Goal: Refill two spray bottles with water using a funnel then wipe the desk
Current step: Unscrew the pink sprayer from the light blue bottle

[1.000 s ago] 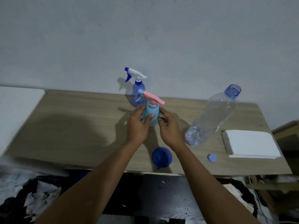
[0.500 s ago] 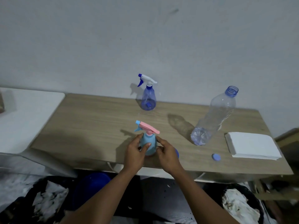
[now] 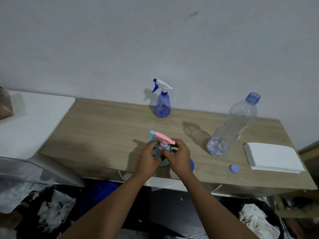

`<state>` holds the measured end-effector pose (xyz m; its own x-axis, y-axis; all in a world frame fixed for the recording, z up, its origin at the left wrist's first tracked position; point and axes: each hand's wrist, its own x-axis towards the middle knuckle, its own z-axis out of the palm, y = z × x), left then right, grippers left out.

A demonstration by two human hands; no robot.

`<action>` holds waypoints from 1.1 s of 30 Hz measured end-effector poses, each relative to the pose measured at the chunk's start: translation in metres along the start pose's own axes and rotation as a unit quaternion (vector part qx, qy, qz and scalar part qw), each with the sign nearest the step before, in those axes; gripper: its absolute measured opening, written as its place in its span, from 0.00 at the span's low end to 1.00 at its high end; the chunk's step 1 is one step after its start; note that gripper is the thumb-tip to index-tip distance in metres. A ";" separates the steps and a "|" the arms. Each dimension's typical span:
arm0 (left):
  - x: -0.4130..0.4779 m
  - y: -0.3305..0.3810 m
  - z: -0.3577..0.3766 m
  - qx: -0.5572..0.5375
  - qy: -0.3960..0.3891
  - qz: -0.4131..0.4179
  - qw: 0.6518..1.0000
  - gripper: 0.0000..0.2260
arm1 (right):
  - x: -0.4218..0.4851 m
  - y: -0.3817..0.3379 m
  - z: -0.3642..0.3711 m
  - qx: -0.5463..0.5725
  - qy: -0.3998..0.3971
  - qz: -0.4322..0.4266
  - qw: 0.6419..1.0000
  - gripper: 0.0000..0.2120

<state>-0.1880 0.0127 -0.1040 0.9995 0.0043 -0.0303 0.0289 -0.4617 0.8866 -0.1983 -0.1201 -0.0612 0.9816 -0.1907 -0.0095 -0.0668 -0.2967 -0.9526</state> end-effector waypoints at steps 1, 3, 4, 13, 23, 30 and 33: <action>0.000 -0.001 -0.001 -0.005 -0.001 0.000 1.000 0.23 | 0.002 -0.002 0.003 0.009 0.007 0.002 1.000 0.17; 0.002 -0.005 -0.001 -0.008 0.000 0.001 1.000 0.23 | 0.005 -0.002 0.007 0.018 0.020 0.002 1.000 0.17; 0.002 -0.004 -0.001 -0.008 -0.001 0.001 1.000 0.23 | 0.006 -0.001 0.009 0.016 0.024 -0.001 1.000 0.17; 0.004 -0.005 -0.003 -0.008 0.007 0.009 1.000 0.24 | 0.016 0.013 -0.007 -0.024 -0.064 -0.086 0.994 0.12; 0.002 -0.003 -0.004 0.002 0.010 0.013 1.000 0.25 | 0.013 0.010 -0.003 -0.003 -0.048 -0.054 0.997 0.12; 0.002 0.000 -0.003 0.000 0.012 0.023 1.000 0.24 | 0.008 0.001 0.005 0.006 -0.020 -0.035 0.999 0.14; 0.002 -0.002 -0.003 -0.001 0.014 0.020 1.000 0.25 | 0.008 0.006 -0.003 -0.003 -0.067 -0.050 0.997 0.12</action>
<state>-0.1857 0.0163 -0.1041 0.9998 0.0102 0.0180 -0.0113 -0.4611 0.8873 -0.1918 -0.1263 -0.0662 0.9984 -0.0336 0.0448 0.0320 -0.3140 -0.9489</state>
